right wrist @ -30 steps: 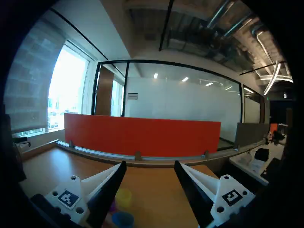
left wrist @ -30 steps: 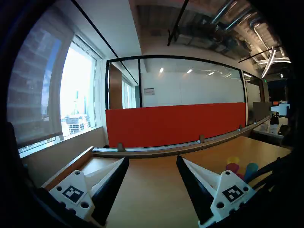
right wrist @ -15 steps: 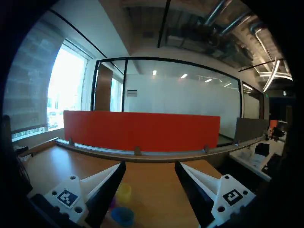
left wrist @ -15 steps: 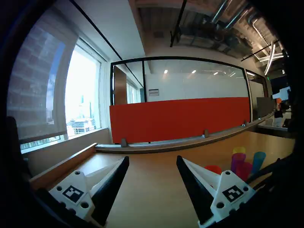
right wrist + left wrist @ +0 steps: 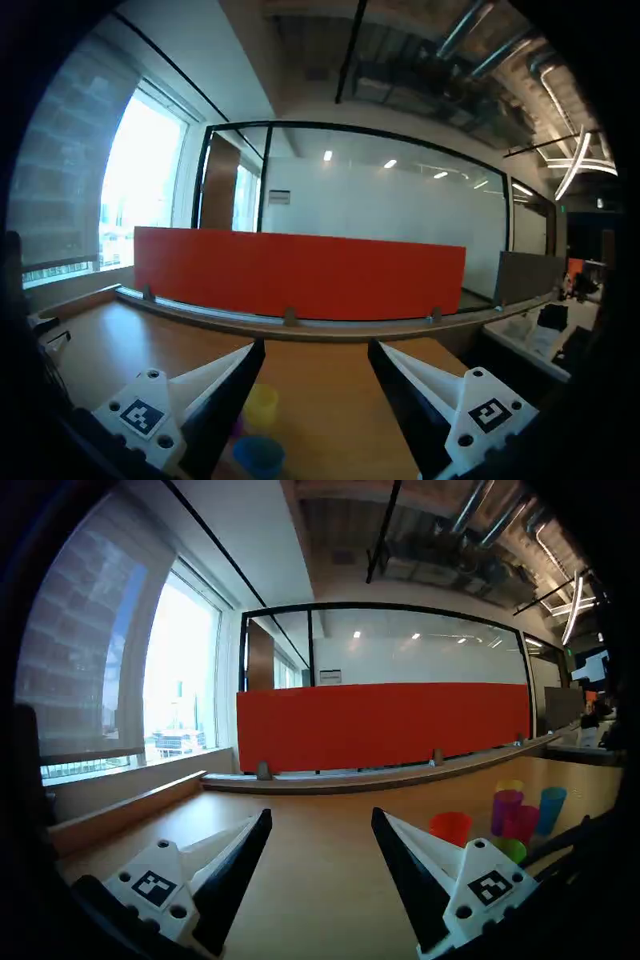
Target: Pour water
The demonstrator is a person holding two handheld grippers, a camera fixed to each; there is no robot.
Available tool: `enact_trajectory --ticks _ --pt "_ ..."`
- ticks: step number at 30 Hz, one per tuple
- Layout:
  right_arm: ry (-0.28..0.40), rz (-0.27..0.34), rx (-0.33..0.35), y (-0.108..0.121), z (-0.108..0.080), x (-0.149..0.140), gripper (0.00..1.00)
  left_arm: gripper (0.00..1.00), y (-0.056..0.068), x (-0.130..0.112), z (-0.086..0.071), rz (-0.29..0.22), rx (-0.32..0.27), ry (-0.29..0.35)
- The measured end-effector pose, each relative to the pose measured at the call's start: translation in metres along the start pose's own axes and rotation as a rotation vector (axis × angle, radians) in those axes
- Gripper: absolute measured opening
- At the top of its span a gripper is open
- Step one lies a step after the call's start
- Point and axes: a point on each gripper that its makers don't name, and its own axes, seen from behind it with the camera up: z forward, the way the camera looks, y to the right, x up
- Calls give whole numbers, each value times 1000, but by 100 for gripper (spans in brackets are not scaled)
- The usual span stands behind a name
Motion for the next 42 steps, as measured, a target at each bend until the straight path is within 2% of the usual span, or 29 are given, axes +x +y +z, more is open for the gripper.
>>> enact_trajectory --ticks 8,14,26,35,42 --pt "-14 -2 8 -1 0 -10 100 92 2 -22 1 -23 6 -9" --pt "-23 -16 12 -3 0 -14 100 92 -3 -30 1 -35 20 -11" --pt "-26 -10 7 1 -5 -13 100 92 -3 -37 6 -36 15 -44" --pt "-26 0 10 2 -9 -15 100 92 -2 -37 6 -34 12 -46" --pt "3 12 7 4 -8 -10 100 92 -3 -35 5 -32 12 -47"
